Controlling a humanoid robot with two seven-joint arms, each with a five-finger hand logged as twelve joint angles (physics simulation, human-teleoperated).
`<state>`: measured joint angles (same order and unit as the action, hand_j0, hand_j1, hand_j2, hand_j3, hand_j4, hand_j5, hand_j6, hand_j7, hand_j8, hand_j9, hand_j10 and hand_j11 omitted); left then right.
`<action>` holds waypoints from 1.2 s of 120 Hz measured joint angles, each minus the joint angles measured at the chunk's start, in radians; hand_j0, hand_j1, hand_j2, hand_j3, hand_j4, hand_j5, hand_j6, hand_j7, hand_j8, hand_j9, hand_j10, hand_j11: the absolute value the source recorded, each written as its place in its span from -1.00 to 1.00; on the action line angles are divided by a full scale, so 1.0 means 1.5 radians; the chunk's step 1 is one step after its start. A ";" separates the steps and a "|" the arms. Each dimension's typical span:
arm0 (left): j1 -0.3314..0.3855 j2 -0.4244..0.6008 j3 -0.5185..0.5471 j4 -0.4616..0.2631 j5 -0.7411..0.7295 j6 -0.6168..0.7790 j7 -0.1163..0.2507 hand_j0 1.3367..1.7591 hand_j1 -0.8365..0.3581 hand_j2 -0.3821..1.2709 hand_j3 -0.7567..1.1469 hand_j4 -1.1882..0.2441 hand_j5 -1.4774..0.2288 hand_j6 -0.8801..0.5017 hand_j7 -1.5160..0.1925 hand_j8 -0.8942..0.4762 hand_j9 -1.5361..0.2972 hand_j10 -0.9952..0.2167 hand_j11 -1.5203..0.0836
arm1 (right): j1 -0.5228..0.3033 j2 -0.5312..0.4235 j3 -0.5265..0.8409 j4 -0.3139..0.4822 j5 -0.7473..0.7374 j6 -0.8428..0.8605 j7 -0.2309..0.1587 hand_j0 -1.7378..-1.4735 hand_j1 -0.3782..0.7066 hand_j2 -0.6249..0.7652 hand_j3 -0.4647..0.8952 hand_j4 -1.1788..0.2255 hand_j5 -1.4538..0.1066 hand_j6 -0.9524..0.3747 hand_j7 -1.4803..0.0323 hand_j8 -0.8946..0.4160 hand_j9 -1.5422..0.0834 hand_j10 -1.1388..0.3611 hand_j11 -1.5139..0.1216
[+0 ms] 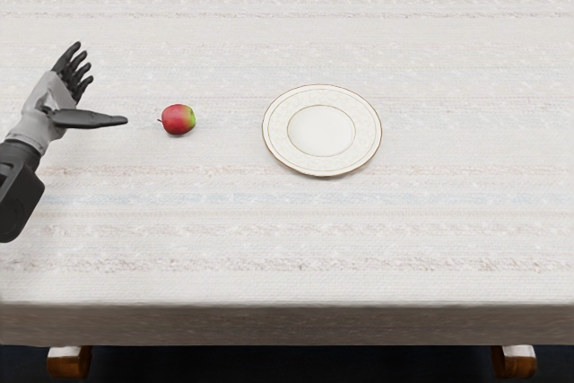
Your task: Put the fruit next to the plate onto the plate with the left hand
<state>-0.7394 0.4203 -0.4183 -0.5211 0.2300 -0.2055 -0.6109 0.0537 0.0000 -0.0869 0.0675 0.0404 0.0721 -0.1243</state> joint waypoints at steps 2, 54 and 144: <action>0.000 0.000 0.001 0.000 0.000 0.000 0.000 0.52 0.95 -0.53 -0.21 0.64 0.71 0.25 0.75 0.28 0.65 0.62 0.87 | 0.000 0.000 0.000 0.000 0.000 0.000 0.000 -0.40 -0.95 -0.10 -0.32 0.68 0.86 0.43 0.96 0.36 0.90 0.52 0.85; -0.043 -0.114 0.049 0.044 0.005 0.003 0.000 0.52 0.95 -0.53 -0.21 0.63 0.70 0.25 0.75 0.28 0.65 0.61 0.87 | -0.002 0.000 0.001 -0.002 0.001 0.000 0.000 -0.40 -0.95 -0.10 -0.32 0.68 0.86 0.43 0.96 0.36 0.90 0.52 0.85; -0.048 -0.155 0.097 0.115 0.040 0.005 0.000 0.52 0.92 -0.53 -0.20 0.61 0.68 0.23 0.72 0.26 0.62 0.59 0.84 | -0.002 0.000 0.001 -0.002 0.002 0.000 0.000 -0.40 -0.95 -0.10 -0.32 0.68 0.86 0.43 0.96 0.36 0.90 0.52 0.85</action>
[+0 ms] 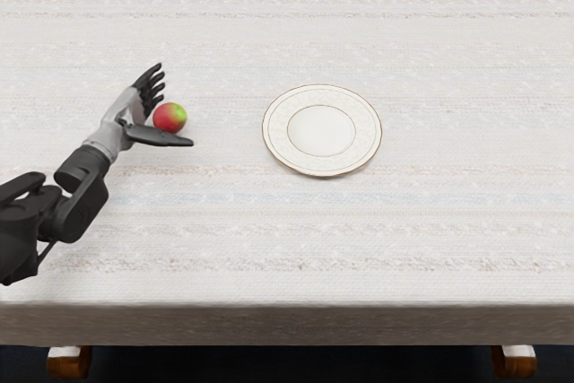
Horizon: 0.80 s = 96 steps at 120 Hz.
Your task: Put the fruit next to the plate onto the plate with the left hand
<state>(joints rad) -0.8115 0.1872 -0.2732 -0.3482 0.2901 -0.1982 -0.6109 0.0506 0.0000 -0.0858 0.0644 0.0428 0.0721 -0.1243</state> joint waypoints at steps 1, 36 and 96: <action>0.000 0.000 0.001 0.001 0.000 0.000 0.000 0.52 0.91 -0.53 -0.20 0.61 0.67 0.23 0.72 0.26 0.62 0.58 0.84 | 0.000 0.000 0.000 0.000 0.000 0.000 0.000 -0.40 -0.95 -0.10 -0.32 0.68 0.86 0.43 0.96 0.36 0.90 0.52 0.85; 0.000 -0.006 0.030 0.011 0.000 0.029 0.000 0.52 0.53 -0.48 -0.21 0.34 0.38 -0.06 0.42 -0.03 0.35 0.27 0.52 | 0.000 0.000 0.000 0.000 0.000 0.000 0.000 -0.40 -0.95 -0.10 -0.32 0.68 0.86 0.43 0.96 0.36 0.90 0.52 0.85; -0.002 -0.006 0.055 0.015 0.000 0.032 0.000 0.52 0.06 -0.42 -0.20 0.01 0.03 -0.40 0.07 -0.37 0.02 -0.09 0.14 | 0.000 0.000 0.000 0.000 0.000 0.000 0.000 -0.40 -0.95 -0.10 -0.32 0.68 0.86 0.43 0.96 0.36 0.90 0.52 0.85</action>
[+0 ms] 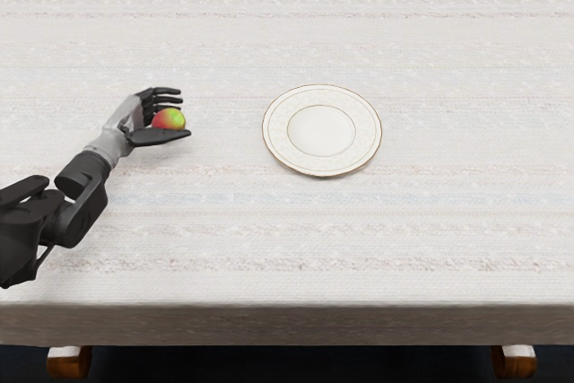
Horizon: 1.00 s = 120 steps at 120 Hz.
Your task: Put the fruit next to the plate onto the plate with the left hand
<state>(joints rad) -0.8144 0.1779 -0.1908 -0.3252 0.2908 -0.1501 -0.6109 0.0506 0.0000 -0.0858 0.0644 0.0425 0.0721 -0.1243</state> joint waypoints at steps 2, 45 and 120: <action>0.000 0.000 0.001 0.001 0.000 0.000 0.000 0.52 0.05 -0.42 -0.20 0.00 0.02 -0.41 0.06 -0.37 0.01 -0.09 0.14 | 0.000 0.000 0.000 0.000 0.000 0.000 0.000 -0.40 -0.95 -0.10 -0.32 0.68 0.86 0.43 0.96 0.36 0.90 0.52 0.85; 0.000 0.000 0.022 0.005 0.000 -0.002 -0.001 0.52 -0.17 -0.35 -0.20 -0.15 -0.15 -0.51 -0.12 -0.32 -0.16 -0.12 -0.06 | 0.000 0.000 0.000 0.000 0.000 0.000 0.000 -0.40 -0.95 -0.10 -0.32 0.68 0.86 0.43 0.96 0.36 0.90 0.52 0.85; 0.001 -0.002 0.044 0.015 -0.009 -0.002 -0.010 0.45 -0.24 -0.40 -0.20 -0.45 -0.52 -0.28 -0.56 0.03 -0.61 -0.24 0.09 | 0.000 0.000 0.000 0.000 0.000 0.000 0.000 -0.40 -0.95 -0.10 -0.32 0.68 0.86 0.43 0.96 0.36 0.90 0.52 0.85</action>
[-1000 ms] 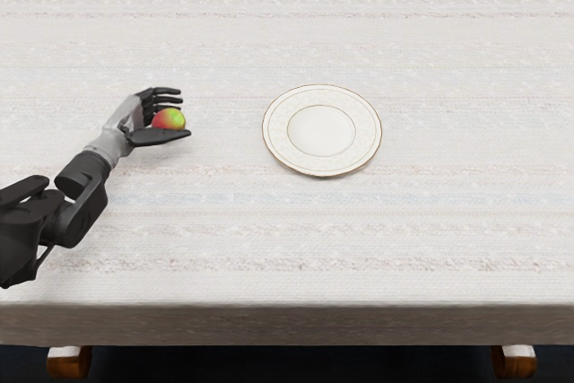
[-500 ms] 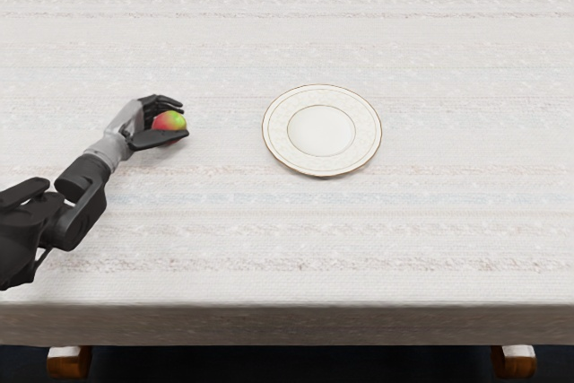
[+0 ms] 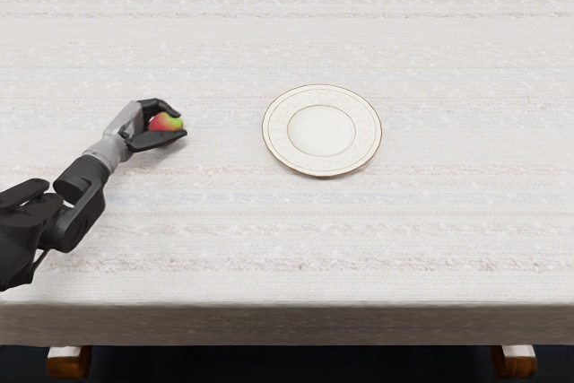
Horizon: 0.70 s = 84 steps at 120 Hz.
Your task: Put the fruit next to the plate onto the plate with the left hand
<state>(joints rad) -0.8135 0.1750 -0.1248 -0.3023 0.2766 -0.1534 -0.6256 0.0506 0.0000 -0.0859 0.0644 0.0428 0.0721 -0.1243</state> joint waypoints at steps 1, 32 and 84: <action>0.000 0.000 0.000 0.000 0.000 0.000 0.000 0.45 -0.23 -0.41 -0.20 -0.45 -0.53 -0.28 -0.57 0.04 -0.62 -0.27 0.15 | 0.000 0.000 0.000 0.000 0.000 0.000 0.000 -0.40 -0.95 -0.10 -0.32 0.68 0.86 0.43 0.96 0.36 0.90 0.52 0.85; -0.026 0.002 0.020 -0.008 0.006 0.008 0.008 0.41 -0.36 -0.26 -0.21 -0.48 -0.64 -0.15 -0.63 0.08 -0.65 -0.12 -0.26 | 0.000 0.000 0.000 0.000 0.000 0.000 0.000 -0.40 -0.95 -0.10 -0.32 0.68 0.86 0.43 0.96 0.36 0.90 0.52 0.85; -0.122 -0.057 0.021 -0.071 0.006 0.012 0.009 0.37 -0.38 -0.31 -0.21 -0.55 -0.59 -0.22 -0.61 0.08 -0.68 0.07 -0.63 | 0.000 0.000 0.000 0.000 0.000 0.000 0.000 -0.40 -0.95 -0.10 -0.32 0.68 0.86 0.43 0.96 0.36 0.90 0.52 0.85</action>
<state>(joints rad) -0.9958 0.0892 -0.0931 -0.4091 0.2857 -0.1349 -0.6114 0.0506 0.0000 -0.0857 0.0644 0.0428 0.0721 -0.1242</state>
